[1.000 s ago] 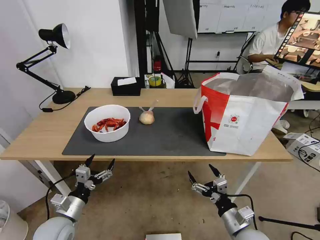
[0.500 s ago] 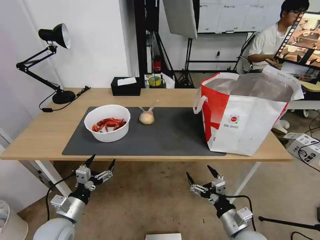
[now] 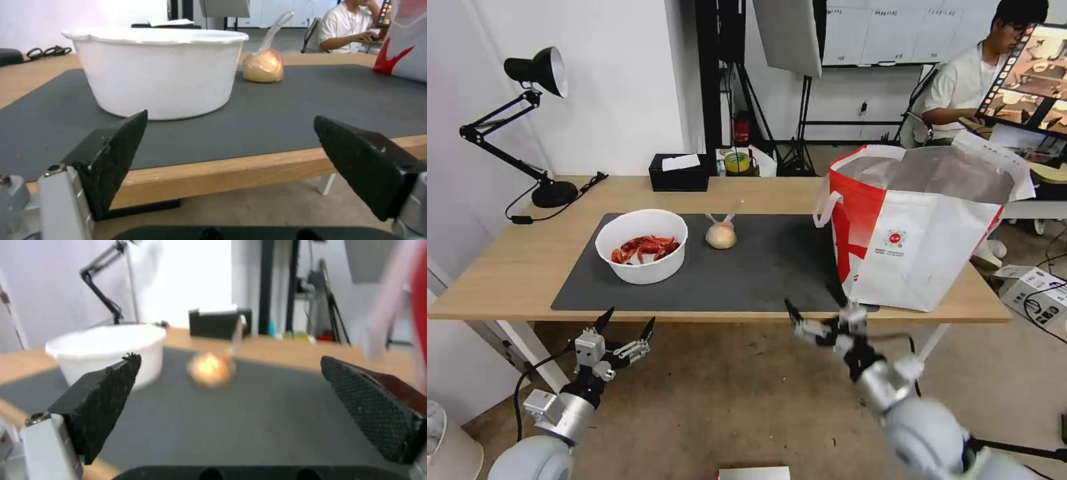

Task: Pick up the trash from the table and place it into the takeout bag.

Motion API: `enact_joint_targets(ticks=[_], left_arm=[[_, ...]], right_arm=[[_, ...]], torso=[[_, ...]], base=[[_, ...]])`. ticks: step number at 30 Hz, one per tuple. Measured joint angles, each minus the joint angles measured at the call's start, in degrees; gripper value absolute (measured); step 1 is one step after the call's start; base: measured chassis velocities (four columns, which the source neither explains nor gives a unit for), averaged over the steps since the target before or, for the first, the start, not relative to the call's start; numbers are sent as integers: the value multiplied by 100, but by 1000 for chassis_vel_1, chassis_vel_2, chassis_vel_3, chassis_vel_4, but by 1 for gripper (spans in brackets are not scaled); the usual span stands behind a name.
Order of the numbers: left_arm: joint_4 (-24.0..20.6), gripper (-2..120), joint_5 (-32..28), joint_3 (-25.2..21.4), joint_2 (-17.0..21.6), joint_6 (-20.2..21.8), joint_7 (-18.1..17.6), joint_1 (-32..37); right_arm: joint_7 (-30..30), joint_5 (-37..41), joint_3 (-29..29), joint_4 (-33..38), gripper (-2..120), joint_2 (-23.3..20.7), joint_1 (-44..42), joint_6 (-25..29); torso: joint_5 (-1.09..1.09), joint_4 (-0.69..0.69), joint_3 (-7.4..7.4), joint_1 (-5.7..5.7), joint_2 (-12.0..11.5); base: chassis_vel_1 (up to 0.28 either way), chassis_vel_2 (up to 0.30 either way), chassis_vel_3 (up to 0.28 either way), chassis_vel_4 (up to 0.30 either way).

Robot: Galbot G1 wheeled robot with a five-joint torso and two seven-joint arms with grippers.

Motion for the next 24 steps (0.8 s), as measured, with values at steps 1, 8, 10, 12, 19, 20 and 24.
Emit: enact_joint_targets(ticks=[1, 8, 10, 12, 19, 20, 24], left_arm=[[0, 100, 0, 0, 0, 0, 0, 0], [9, 100, -75, -146, -1, -3, 94, 51], [33, 100, -102, -184, 6, -5, 103, 52], [56, 100, -111, -199, 7, -6, 107, 51], [147, 100, -116, -214, 7, -44, 114, 45], [147, 100, -116, -214, 7, -44, 114, 45], [187, 100, -119, -214, 26, -48, 113, 28]], right_arm=[[0, 0, 0, 0, 100, 0, 0, 0], [103, 701, -1222, -830, 100, 105, 2281, -299], [154, 879, -1623, -1247, 100, 322, 2981, -394], [202, 1073, -1864, -1520, 100, 517, 3366, -494], [434, 1392, -2773, -3290, 100, 1934, 4581, -1039], [434, 1392, -2773, -3290, 100, 1934, 4581, -1039], [458, 1174, -2953, -4051, 100, 2457, 4904, -1194]], torso=[[0, 0, 0, 0, 0], [1, 0, 0, 0, 0], [1, 0, 0, 1, -1], [0, 0, 0, 1, -1], [0, 3, 1, 1, -1], [0, 3, 1, 1, -1], [-1, 2, 0, 0, 0]], base=[[0, 0, 0, 0], [0, 0, 0, 0], [0, 0, 0, 0], [0, 0, 0, 0], [0, 0, 0, 0], [0, 0, 0, 0], [0, 0, 0, 0]])
